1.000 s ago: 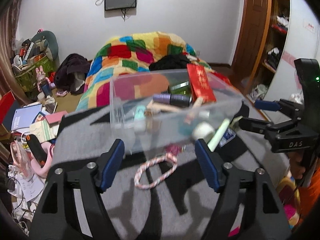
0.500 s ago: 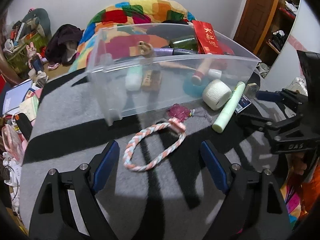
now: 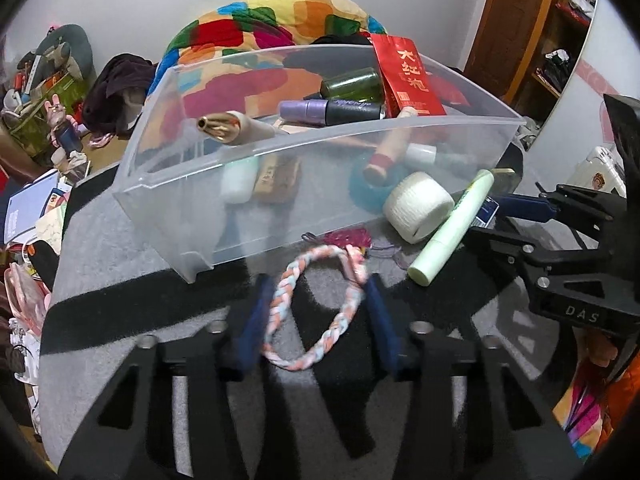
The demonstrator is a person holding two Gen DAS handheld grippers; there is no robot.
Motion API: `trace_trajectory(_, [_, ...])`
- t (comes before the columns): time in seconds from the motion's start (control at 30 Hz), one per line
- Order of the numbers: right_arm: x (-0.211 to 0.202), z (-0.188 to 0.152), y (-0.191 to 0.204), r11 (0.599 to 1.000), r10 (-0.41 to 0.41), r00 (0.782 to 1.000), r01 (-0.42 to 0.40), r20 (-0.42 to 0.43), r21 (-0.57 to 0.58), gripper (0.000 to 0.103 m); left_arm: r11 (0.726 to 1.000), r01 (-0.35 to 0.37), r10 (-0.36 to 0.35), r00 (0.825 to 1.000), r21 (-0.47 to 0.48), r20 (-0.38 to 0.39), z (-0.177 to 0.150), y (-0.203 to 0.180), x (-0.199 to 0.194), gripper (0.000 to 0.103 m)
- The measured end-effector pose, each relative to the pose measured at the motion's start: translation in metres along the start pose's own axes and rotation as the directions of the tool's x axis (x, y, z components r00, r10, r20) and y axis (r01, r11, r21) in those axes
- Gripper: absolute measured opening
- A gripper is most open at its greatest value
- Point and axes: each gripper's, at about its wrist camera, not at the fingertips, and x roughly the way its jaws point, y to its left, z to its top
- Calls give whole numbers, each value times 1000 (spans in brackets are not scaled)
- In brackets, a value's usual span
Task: Organize objects
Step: 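Grasp braided bracelet with left tool while right tool grasps blue Max card box, then drop bracelet into bin with left tool while right tool drops Max box in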
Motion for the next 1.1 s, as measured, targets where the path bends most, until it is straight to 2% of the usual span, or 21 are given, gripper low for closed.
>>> trace_trajectory(0.1, [-3,-4,0,1000,4,1000,-4,7,-1,44,1000,3,-3,1000,-5,15,-4,2,-3,20])
trace_trajectory(0.2, [-8,-10,-4,1000,12,1000,-12,13,10,44,1000,7,-7,999,-17,31,-11,7,-8,10])
trace_trajectory(0.43, [-26,-22,-12,999,19,999,-20,41,33,44,1000,10,-8,997,-26,81,-35,7,-29,9])
trace_trajectory(0.57, [-41,-21,-11,999,11,997,-14,78,33,44,1000,19,-16,992,-20,127,-38,3,-47,9])
trace_trajectory(0.87, [-71,0,-1,998,30,981,-40,189,45,44,998,47,-38,964,-29,263,-16,-1,-89,9])
trace_trajectory(1.1, [-68,25,-2,995,44,973,-63,226,76,44,997,68,-53,949,-36,312,12,2,-91,9])
